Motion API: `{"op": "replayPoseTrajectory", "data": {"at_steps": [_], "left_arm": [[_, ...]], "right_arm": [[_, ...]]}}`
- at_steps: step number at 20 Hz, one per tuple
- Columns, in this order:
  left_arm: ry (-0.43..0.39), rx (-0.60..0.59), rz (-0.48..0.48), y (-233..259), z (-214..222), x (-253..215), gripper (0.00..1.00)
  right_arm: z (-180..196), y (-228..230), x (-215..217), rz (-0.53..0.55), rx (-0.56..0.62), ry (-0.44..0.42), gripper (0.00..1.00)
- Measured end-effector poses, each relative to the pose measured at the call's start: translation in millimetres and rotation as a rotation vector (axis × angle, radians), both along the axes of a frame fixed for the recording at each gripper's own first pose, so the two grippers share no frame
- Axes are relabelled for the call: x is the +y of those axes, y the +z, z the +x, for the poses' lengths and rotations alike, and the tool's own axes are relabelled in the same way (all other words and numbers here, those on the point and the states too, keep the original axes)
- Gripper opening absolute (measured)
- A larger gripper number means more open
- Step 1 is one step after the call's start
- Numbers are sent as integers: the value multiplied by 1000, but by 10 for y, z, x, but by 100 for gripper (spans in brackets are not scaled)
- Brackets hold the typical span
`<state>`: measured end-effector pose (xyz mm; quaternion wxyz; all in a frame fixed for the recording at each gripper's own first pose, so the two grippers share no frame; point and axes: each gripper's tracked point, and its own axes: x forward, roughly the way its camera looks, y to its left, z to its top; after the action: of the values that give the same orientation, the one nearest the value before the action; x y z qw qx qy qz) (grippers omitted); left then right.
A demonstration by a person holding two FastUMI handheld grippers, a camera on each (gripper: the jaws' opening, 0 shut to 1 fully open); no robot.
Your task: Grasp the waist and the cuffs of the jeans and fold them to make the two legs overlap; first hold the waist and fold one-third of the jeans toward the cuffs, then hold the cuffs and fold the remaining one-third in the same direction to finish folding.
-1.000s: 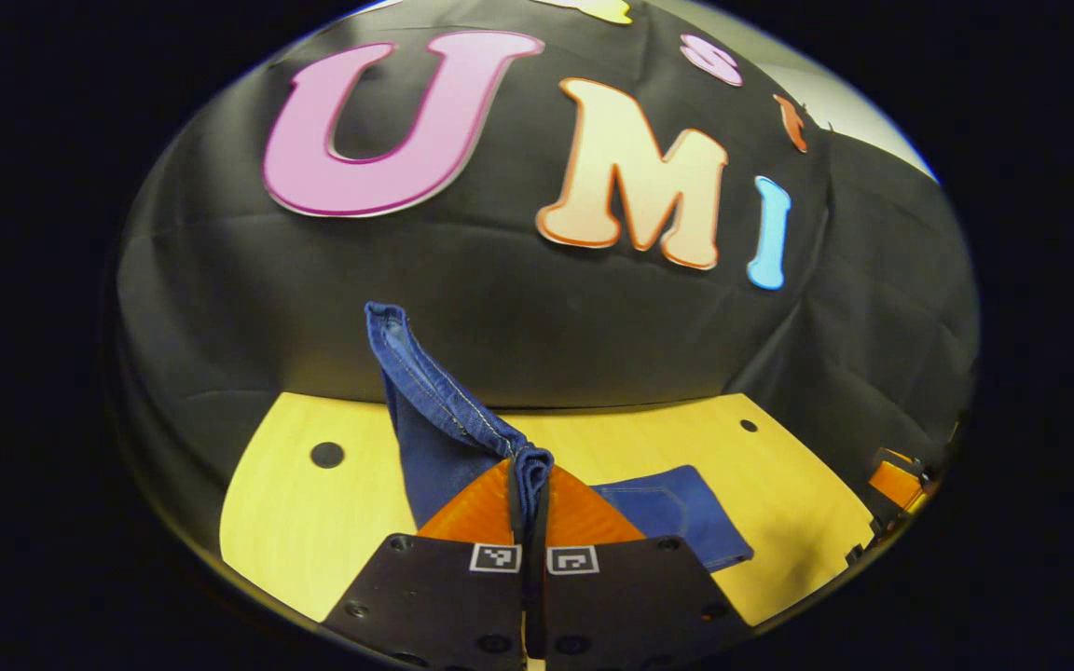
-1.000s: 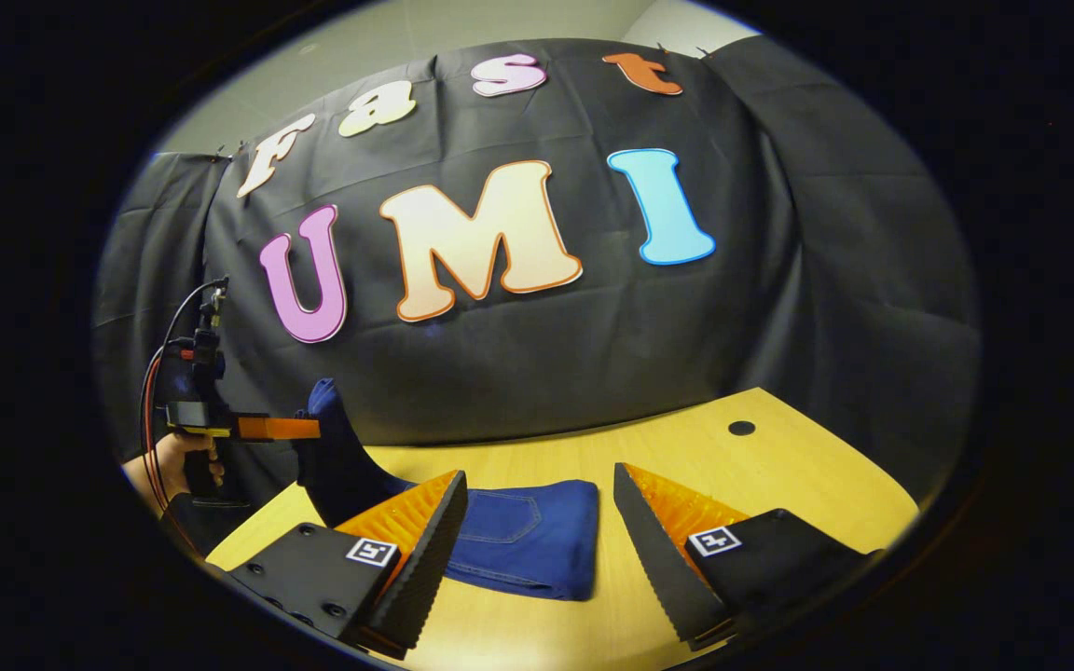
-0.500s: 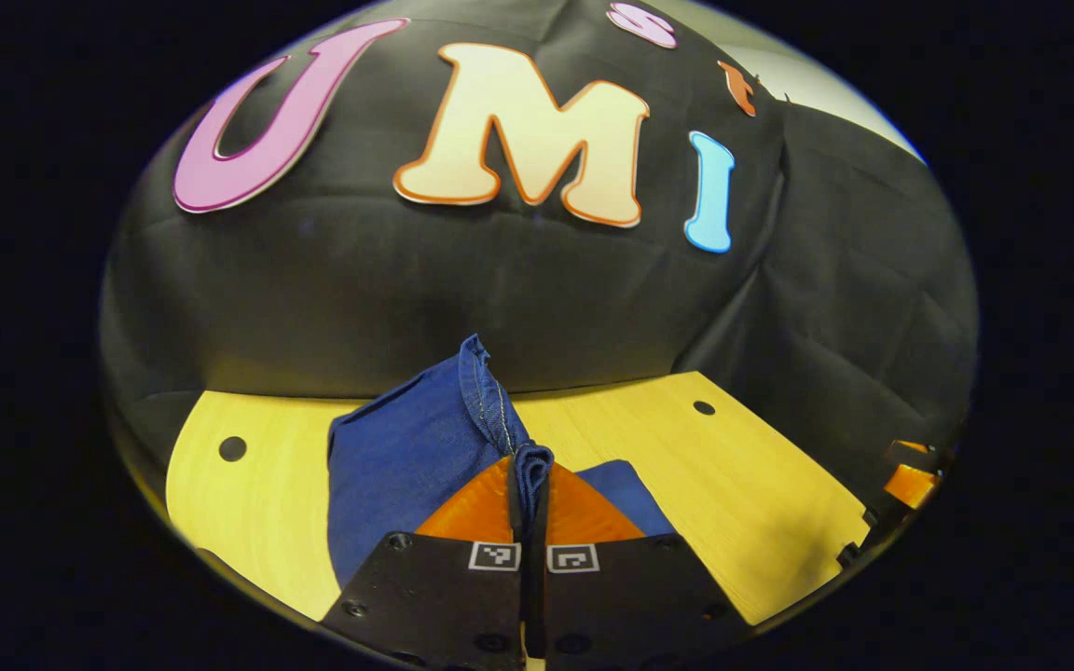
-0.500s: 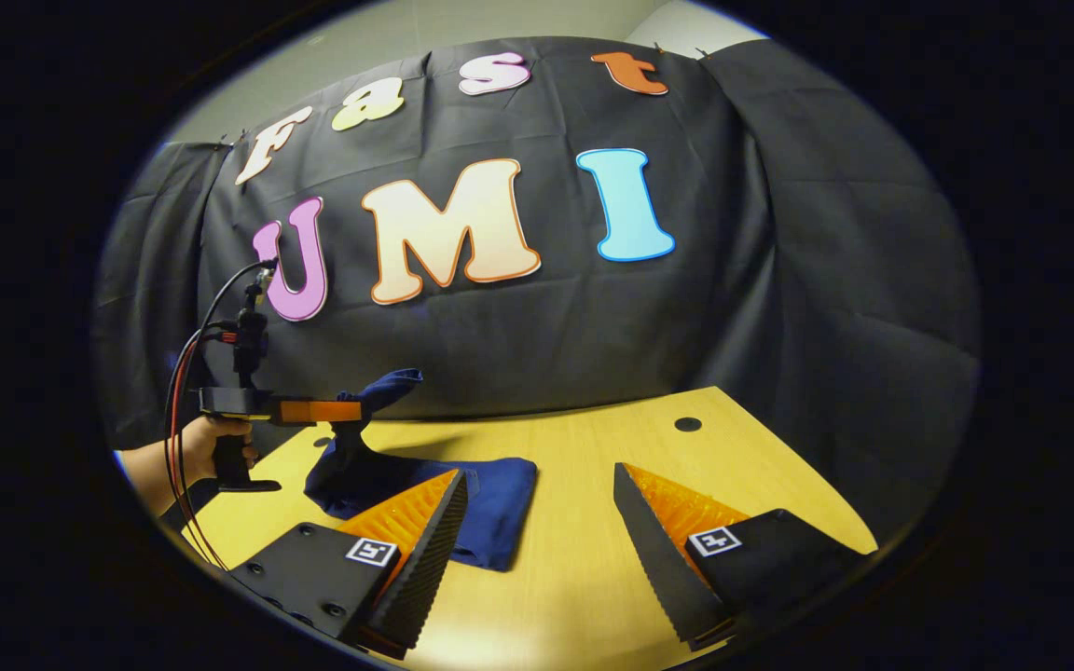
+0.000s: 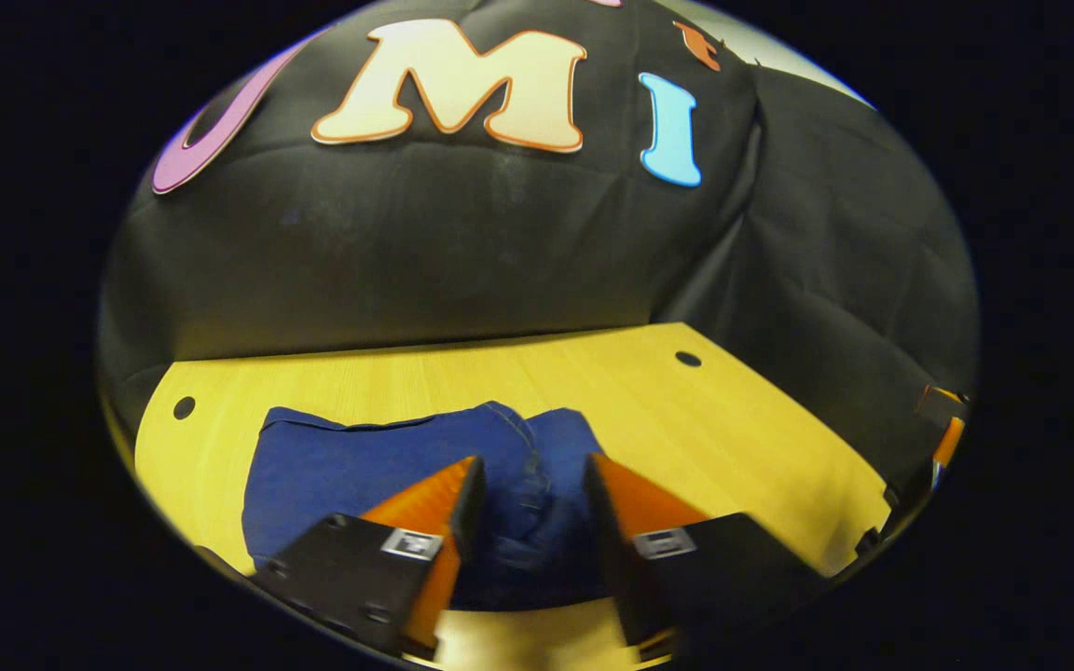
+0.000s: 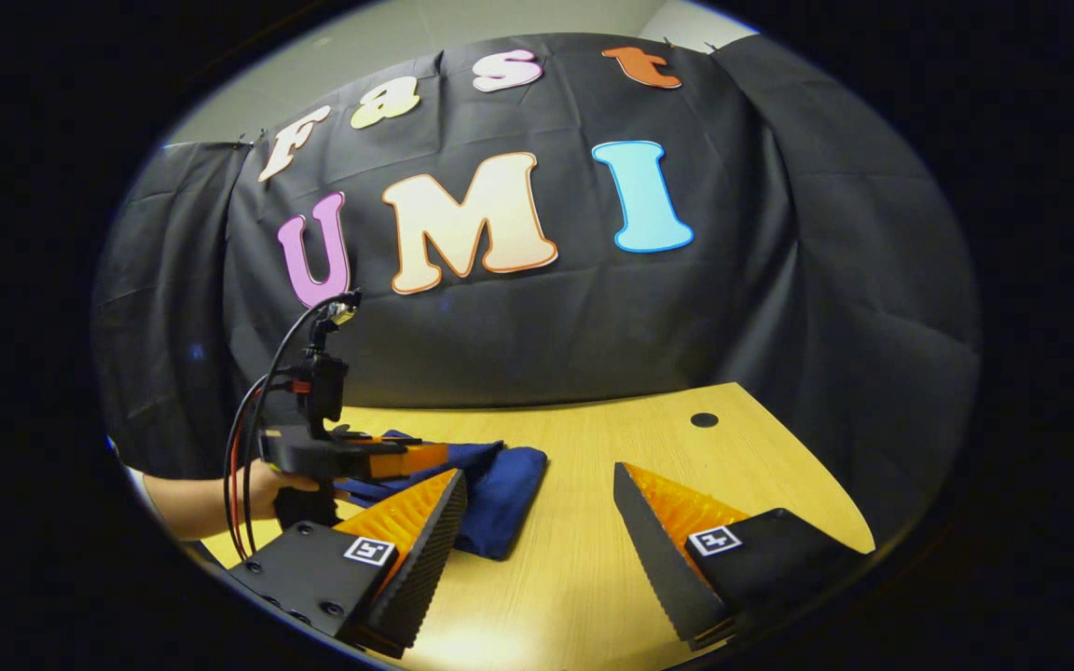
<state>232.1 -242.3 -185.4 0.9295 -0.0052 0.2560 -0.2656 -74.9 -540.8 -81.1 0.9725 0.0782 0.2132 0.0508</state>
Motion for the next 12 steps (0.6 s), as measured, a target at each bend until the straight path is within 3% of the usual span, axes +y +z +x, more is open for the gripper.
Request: {"op": "replayPoseTrajectory", "data": {"at_steps": [2,3,8,10,12], "left_arm": [[49,-93,-16,374,-141,117,99],[68,-131,-22,580,-258,197,94],[158,-325,13,1436,-894,866,94],[196,-385,6,1714,-1178,1117,94],[224,-417,-16,1918,-1459,1331,94]], "right_arm": [[51,195,71,8,-55,-6,98],[52,313,131,8,-94,-6,98],[-89,1007,628,8,-259,23,98],[-208,1273,886,22,-317,57,94],[-370,1483,1032,19,-353,56,98]]}}
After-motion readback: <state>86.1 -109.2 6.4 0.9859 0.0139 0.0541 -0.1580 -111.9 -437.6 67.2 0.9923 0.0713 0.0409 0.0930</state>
